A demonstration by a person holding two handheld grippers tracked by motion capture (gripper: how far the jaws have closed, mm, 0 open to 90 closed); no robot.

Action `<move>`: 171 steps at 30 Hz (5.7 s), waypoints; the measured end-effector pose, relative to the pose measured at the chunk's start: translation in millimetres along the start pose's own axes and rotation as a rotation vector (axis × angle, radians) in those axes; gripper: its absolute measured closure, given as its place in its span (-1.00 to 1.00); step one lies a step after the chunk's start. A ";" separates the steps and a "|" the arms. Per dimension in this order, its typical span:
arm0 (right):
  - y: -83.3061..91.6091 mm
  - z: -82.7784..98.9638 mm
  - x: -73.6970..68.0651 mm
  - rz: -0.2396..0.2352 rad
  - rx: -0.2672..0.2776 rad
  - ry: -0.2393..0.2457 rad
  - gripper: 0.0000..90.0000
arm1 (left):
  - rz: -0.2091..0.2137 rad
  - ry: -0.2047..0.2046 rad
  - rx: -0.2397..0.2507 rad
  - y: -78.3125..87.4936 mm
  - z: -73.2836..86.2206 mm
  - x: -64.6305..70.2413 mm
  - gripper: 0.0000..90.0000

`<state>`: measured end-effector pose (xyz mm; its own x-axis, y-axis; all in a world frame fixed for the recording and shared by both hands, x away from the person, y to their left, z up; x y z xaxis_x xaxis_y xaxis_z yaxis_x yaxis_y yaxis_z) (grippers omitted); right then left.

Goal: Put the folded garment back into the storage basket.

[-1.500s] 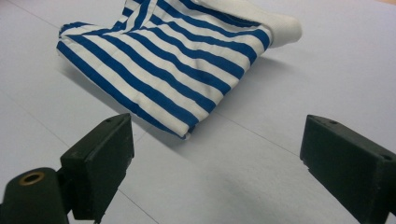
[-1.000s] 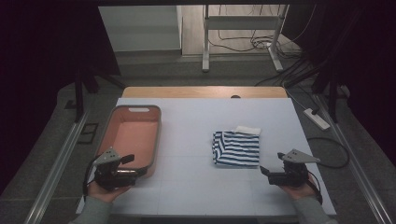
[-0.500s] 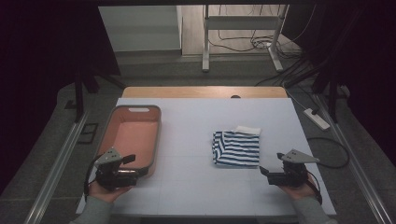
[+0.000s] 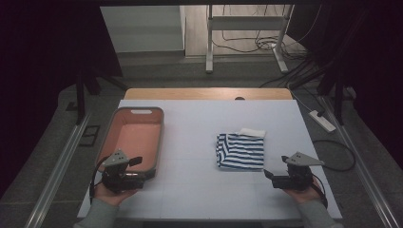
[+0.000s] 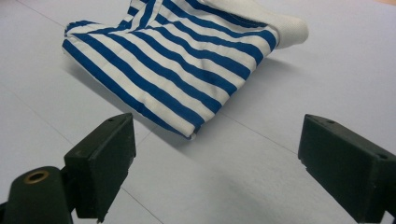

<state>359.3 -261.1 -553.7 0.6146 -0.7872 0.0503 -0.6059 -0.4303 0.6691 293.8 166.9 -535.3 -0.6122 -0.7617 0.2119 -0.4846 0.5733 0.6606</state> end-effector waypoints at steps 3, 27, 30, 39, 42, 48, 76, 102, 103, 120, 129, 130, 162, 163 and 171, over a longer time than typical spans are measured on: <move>-0.3 0.2 -0.1 0.000 -0.001 0.000 -0.74 | 0.002 -0.002 0.000 -1.3 -1.9 1.0 -0.51; -2.0 1.1 -0.8 -0.005 -0.009 -0.002 -0.73 | 0.034 -0.022 -0.052 -24.6 -20.9 15.2 -0.52; -2.1 1.3 -1.0 -0.006 -0.010 -0.001 -0.73 | 0.037 -0.024 -0.053 -26.2 -22.6 16.2 -0.52; -2.2 1.6 -1.1 -0.005 -0.013 0.000 -0.73 | 0.018 -0.022 -0.035 -26.7 -32.0 16.7 -0.53; -2.5 1.7 -1.3 -0.004 -0.013 0.000 -0.73 | 0.024 -0.029 -0.025 -25.4 -35.9 19.9 -0.53; -2.6 1.8 -1.4 -0.003 -0.014 0.001 -0.73 | 0.040 -0.052 -0.034 -30.2 -42.4 28.4 -0.53; -4.2 3.4 -2.0 -0.005 -0.025 0.005 -0.73 | 0.073 -0.071 -0.059 -56.6 -63.6 43.2 -0.63; -4.5 3.8 -1.9 -0.006 -0.026 0.004 -0.73 | 0.070 -0.077 -0.081 -76.2 -76.5 46.4 -0.66; -4.4 3.8 -1.9 -0.007 -0.025 0.004 -0.73 | 0.069 -0.082 -0.083 -77.3 -77.4 46.6 -0.66; -4.5 3.9 -2.0 -0.007 -0.025 0.005 -0.73 | 0.060 -0.087 -0.090 -88.5 -85.6 48.2 -0.67; -4.7 4.1 -2.1 -0.007 -0.025 0.006 -0.73 | 0.065 -0.089 -0.098 -95.6 -89.2 49.3 -0.66; -4.7 4.1 -2.1 -0.007 -0.025 0.006 -0.73 | 0.064 -0.093 -0.101 -96.4 -89.3 49.0 -0.67; -4.7 4.5 -2.3 -0.010 -0.024 0.005 -0.73 | 0.084 -0.111 -0.135 -126.3 -103.2 63.2 -0.67; -4.7 4.5 -2.3 -0.010 -0.024 0.005 -0.73 | 0.085 -0.107 -0.133 -127.5 -103.8 63.7 -0.67; -4.7 4.7 -2.3 -0.011 -0.024 0.004 -0.73 | 0.089 -0.101 -0.136 -133.5 -105.9 63.7 -0.67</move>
<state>358.4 -259.3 -560.4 0.6232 -0.7807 0.0458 -0.5868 -0.4280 0.6873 385.7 9.9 -533.7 -0.7122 -0.6715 0.2048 -0.3409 0.5858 0.7352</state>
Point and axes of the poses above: each handheld gripper's, and its own axes: y roughly backward along the jaws, z roughly out of its underside, x roughly to its right, the point moved 10 cm from there along -y, roughly forward along the jaws, and after that the axes turned 6 degrees about -x, right-handed, at the moved point
